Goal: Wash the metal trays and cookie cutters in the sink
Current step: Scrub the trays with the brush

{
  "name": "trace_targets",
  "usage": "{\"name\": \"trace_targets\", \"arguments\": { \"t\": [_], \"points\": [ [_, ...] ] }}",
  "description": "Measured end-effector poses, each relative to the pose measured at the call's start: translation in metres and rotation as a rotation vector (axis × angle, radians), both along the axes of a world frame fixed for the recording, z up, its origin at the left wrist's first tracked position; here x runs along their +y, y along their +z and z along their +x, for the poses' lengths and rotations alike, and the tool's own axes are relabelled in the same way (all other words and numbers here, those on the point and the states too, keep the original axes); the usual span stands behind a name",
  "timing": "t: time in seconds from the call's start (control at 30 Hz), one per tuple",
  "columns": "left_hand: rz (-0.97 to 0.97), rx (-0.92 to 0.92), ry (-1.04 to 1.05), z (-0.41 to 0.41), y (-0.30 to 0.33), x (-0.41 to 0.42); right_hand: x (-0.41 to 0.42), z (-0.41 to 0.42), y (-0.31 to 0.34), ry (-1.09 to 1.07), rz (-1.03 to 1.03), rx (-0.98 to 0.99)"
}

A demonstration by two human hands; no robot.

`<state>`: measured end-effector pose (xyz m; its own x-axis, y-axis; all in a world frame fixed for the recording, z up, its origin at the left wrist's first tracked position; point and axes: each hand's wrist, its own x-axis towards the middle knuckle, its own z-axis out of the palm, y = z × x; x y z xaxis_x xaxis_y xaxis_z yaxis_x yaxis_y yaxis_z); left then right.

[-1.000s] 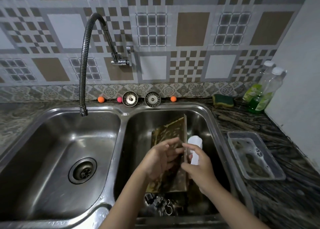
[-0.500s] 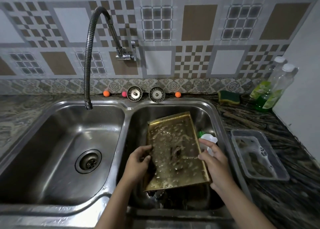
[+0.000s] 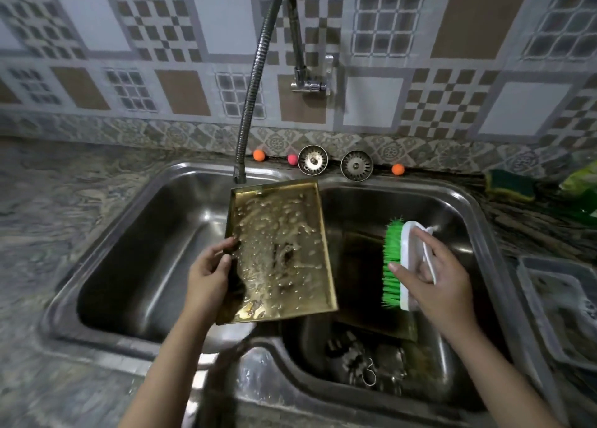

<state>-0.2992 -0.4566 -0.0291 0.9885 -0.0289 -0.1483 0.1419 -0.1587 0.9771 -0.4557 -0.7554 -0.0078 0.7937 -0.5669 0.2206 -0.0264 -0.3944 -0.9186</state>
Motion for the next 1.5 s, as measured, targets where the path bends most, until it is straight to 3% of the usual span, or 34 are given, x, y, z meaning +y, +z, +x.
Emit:
{"name": "trace_targets", "arguments": {
  "t": [0.3,0.7,0.8,1.0,1.13,1.27,1.37,1.5],
  "points": [
    [0.137,0.105,0.016,0.107,-0.041,0.086,0.082,0.024,-0.010,-0.092,-0.003,0.115],
    [0.322,0.269,-0.099,0.137,-0.095,0.061,0.071,0.015,-0.040,-0.201,-0.048,0.451],
    [0.485,0.091,-0.155,0.131,-0.078,0.033,0.060,0.009,-0.036,-0.202,-0.052,0.453],
    [0.257,-0.338,-0.299,0.060,-0.016,-0.092,0.023,-0.008,-0.006,-0.205,-0.065,0.362],
    [0.327,-0.111,-0.571,0.018,-0.029,-0.155,-0.023,-0.031,0.026,-0.253,-0.138,0.353],
    [0.618,0.083,-0.775,-0.008,-0.056,-0.185,-0.088,-0.068,0.043,-0.324,-0.167,0.343],
    [0.719,0.148,-0.753,-0.016,-0.078,-0.198,-0.136,-0.095,0.042,-0.371,-0.187,0.396],
    [0.850,0.073,-0.612,-0.022,-0.091,-0.207,-0.173,-0.114,0.020,-0.332,-0.160,0.569]
  ]
}}
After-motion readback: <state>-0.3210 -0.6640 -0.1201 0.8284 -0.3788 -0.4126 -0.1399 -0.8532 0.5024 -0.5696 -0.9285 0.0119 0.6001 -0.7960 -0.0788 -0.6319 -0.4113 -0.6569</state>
